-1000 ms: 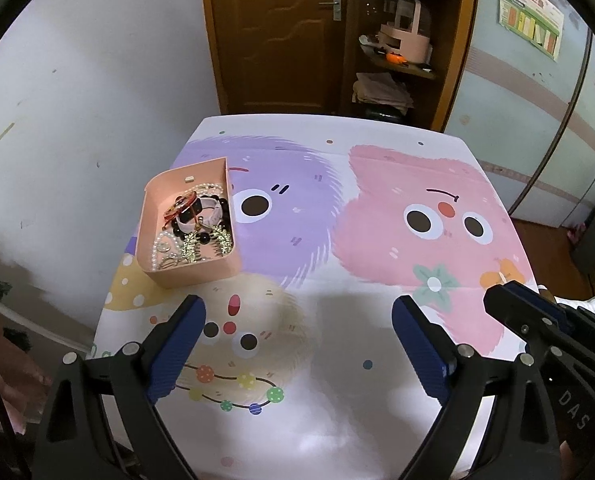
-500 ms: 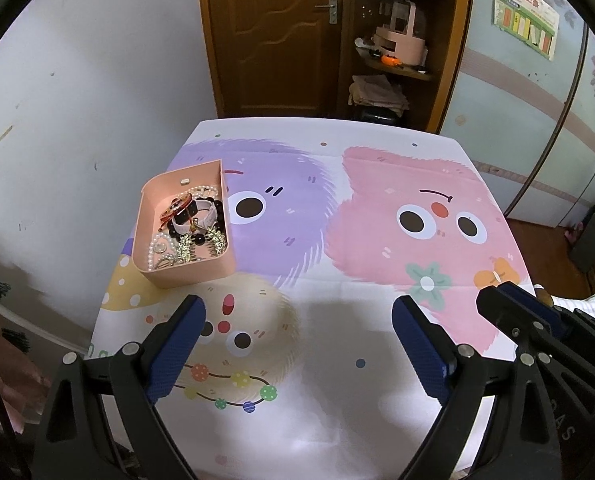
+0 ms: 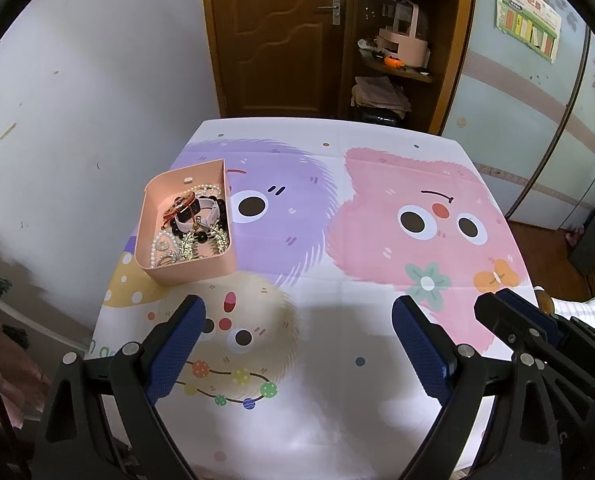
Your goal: Organize jewelry
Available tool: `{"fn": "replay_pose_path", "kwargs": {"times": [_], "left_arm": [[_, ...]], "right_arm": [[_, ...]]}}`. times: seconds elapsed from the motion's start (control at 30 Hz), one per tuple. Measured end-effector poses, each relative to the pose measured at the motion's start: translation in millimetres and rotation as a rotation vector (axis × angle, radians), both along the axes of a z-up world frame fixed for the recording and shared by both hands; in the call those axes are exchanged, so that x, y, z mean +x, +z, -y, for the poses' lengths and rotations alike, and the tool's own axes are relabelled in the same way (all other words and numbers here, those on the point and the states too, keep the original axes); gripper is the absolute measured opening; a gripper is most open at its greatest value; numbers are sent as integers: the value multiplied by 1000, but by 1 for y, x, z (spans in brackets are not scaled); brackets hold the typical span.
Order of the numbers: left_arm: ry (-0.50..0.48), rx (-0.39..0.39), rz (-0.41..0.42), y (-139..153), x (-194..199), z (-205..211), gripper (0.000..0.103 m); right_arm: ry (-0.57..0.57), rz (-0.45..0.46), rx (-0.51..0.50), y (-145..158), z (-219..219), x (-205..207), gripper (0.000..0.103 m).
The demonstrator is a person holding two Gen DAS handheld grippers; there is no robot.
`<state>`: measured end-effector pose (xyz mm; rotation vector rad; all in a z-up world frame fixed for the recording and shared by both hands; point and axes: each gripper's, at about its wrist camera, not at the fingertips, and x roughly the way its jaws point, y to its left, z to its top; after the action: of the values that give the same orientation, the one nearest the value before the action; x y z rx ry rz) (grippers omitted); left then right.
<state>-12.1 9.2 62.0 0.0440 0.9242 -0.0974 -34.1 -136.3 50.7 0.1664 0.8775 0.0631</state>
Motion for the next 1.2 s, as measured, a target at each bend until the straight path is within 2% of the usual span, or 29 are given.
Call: {"fn": "replay_pose_path", "kwargs": {"times": [1.2], "left_arm": [[1, -7, -7, -4, -4, 3, 93]], "right_arm": [[-37, -12, 26, -5, -1, -4, 17]]}}
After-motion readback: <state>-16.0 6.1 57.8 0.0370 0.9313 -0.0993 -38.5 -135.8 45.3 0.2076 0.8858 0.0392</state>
